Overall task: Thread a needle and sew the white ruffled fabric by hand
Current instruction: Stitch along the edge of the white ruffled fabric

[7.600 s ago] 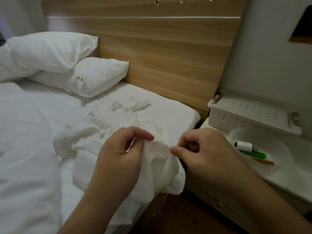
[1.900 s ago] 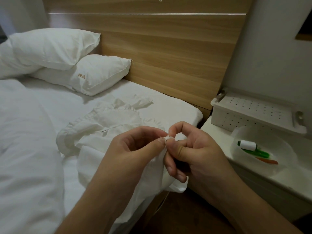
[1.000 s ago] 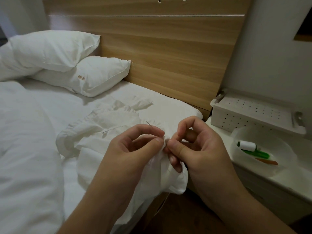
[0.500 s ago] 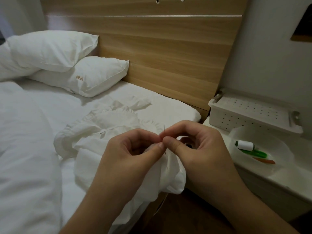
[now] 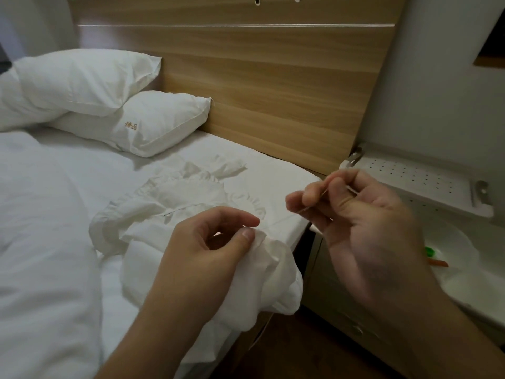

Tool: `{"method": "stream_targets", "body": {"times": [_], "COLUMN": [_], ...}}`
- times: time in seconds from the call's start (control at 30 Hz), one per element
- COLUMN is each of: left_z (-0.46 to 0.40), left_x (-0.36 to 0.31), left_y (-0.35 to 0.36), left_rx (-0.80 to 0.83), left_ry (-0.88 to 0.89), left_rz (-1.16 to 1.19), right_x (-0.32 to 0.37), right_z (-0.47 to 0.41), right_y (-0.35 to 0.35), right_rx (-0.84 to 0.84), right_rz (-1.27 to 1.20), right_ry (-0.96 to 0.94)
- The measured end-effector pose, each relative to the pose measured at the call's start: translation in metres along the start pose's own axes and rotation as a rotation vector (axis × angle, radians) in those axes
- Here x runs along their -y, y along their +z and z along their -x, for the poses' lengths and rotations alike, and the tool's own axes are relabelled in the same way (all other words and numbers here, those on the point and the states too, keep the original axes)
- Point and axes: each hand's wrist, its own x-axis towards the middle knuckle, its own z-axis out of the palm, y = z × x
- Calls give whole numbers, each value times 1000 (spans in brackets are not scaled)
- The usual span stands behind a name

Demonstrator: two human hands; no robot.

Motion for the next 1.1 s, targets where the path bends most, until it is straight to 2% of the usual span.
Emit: {"method": "stream_targets", "body": {"times": [0.1,0.17,0.37,0.5,0.7,0.87,0.97,1.1], "left_z": [-1,-1,-3,-6,-6,-5,-2,0], "left_x": [1,3,6,10,10,6,1,-3], "left_y": [0,0,-2,-3,-5,-8,-8,-7], "left_rx": [-7,-16,-97,-164,-169,-152,-73,10], "left_ry": [8,21,63,66,84,84,80,80], "left_rz": [0,-21,-19,-9,2,53,101,166], "right_x": [3,3,-5,-12,-12,-8,-7,-15], "right_z": [-1,-1,-2,-3,-5,-4,2,9], "right_y": [-4,-8,-12,-17,-21,-19,-9,2], "right_rx": [-1,17,138,194,152,87,178,329], "right_rz": [36,161,901,1163,1102,905,729,621], "right_ry": [8,3,-51,-53,-14,-122,-78,37]}}
